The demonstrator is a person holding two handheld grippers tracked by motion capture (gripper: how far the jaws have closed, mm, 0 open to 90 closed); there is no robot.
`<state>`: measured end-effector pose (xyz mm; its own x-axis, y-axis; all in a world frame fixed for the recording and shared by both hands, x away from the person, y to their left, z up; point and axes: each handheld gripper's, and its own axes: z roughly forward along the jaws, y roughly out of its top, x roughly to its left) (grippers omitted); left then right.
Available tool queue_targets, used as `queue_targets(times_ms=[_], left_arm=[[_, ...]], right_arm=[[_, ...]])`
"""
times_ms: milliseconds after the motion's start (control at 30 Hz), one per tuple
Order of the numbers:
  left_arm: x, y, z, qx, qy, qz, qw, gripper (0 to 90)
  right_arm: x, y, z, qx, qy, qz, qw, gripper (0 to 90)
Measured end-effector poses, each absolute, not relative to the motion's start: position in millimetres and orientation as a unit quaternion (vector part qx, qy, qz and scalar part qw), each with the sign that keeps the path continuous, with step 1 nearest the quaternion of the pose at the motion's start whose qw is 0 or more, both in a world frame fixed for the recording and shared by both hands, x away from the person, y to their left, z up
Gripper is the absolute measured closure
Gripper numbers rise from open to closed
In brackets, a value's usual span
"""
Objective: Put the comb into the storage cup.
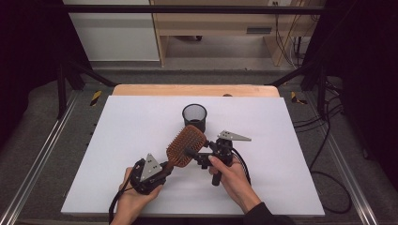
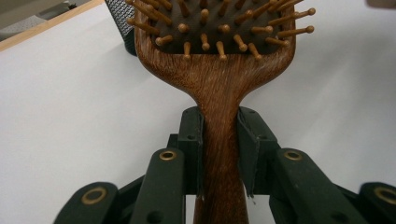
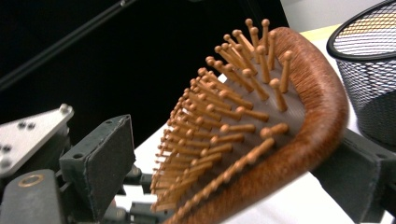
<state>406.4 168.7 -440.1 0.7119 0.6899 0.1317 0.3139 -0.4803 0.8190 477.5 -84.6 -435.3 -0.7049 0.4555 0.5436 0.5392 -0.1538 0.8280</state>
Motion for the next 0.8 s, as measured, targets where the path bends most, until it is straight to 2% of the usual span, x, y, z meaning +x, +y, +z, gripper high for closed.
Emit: queue_targets(times_ms=[433,800], left_arm=[[403.1,165.5,-438.6,0.826,0.296,0.234,0.418,72.8],[405.6,166.9,-440.3,0.823,0.297,0.232,0.425,72.9]], right_arm=[[475.2,-84.5,-433.0,-0.385,-0.632,-0.671,0.052,20.2],[475.3,-83.8,-431.8,-0.393,-0.624,-0.674,0.044,25.1]])
